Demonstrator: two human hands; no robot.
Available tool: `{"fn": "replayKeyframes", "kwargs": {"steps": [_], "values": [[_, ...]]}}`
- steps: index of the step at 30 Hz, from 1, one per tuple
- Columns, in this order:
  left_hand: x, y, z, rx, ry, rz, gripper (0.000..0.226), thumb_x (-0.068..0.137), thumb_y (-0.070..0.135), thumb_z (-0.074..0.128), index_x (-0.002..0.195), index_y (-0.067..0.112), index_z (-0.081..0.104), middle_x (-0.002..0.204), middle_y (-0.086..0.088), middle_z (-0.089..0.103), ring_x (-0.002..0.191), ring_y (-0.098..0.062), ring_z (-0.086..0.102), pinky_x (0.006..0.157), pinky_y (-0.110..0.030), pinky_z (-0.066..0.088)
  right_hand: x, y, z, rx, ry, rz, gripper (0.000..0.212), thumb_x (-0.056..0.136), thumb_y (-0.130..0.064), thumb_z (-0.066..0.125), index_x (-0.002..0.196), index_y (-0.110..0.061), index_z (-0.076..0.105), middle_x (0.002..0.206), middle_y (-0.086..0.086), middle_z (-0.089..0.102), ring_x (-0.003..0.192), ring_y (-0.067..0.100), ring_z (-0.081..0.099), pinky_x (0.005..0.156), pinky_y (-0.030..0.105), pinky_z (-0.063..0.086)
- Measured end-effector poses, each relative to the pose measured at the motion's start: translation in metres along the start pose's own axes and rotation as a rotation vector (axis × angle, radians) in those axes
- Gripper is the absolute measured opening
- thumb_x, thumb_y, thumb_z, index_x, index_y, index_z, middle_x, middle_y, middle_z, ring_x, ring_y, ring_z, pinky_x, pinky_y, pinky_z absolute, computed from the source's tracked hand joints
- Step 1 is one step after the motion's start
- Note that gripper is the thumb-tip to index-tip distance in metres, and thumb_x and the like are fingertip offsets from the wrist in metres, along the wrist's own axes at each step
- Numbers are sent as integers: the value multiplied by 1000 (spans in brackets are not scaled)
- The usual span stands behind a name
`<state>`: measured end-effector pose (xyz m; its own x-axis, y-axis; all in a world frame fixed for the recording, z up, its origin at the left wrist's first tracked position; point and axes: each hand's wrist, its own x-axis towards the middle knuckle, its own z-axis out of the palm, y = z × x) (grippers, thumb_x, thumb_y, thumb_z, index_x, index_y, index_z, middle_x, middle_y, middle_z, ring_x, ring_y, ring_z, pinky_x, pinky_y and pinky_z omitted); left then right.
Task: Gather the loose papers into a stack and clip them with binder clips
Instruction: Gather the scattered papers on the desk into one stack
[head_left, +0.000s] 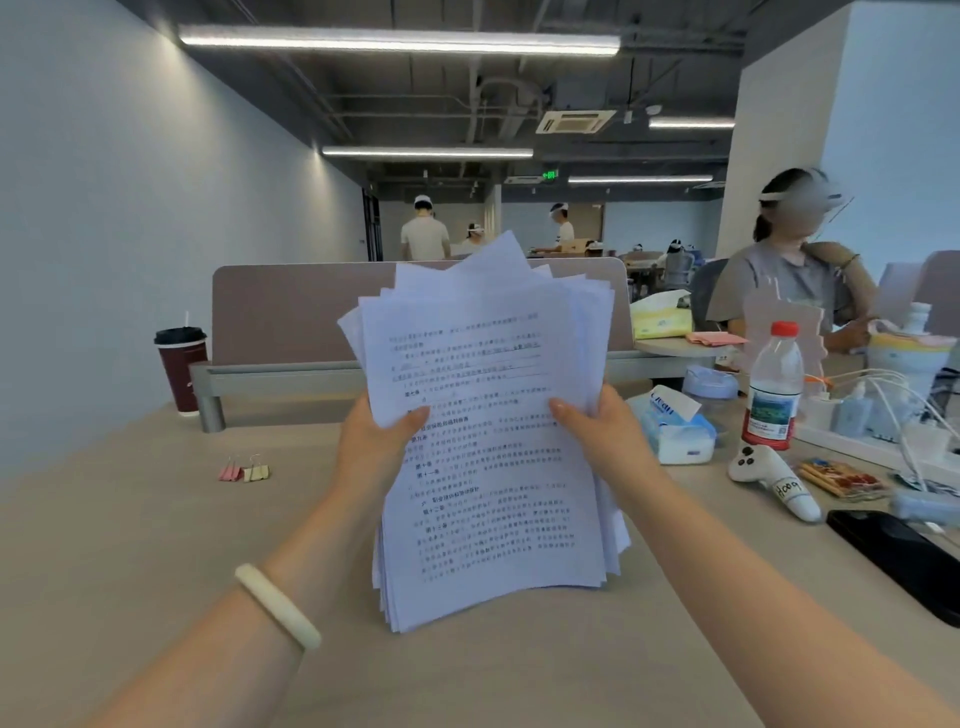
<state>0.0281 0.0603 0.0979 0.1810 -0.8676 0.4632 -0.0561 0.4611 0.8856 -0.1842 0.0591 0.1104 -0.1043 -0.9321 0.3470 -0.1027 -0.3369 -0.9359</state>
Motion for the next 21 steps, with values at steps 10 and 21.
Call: {"fn": "replayKeyframes", "kwargs": {"steps": [10, 21], "values": [[11, 21, -4, 59, -102, 79, 65, 74, 16, 76, 126, 27, 38, 120, 8, 59, 103, -5, 61, 72, -19, 52, 4, -22, -23, -31, -82, -84, 44, 83, -23, 69, 121, -26, 46, 106, -15, 60, 88, -4, 57, 62, 15, 50], [20, 19, -10, -11, 3, -26, 55, 78, 12, 72, 117, 22, 34, 109, 6, 57, 95, -15, 61, 78, -34, 52, 14, -36, 7, -66, 6, -92, 36, 95, -15, 47, 129, -17, 36, 106, -8, 51, 90, 10, 51, 63, 20, 41]]}}
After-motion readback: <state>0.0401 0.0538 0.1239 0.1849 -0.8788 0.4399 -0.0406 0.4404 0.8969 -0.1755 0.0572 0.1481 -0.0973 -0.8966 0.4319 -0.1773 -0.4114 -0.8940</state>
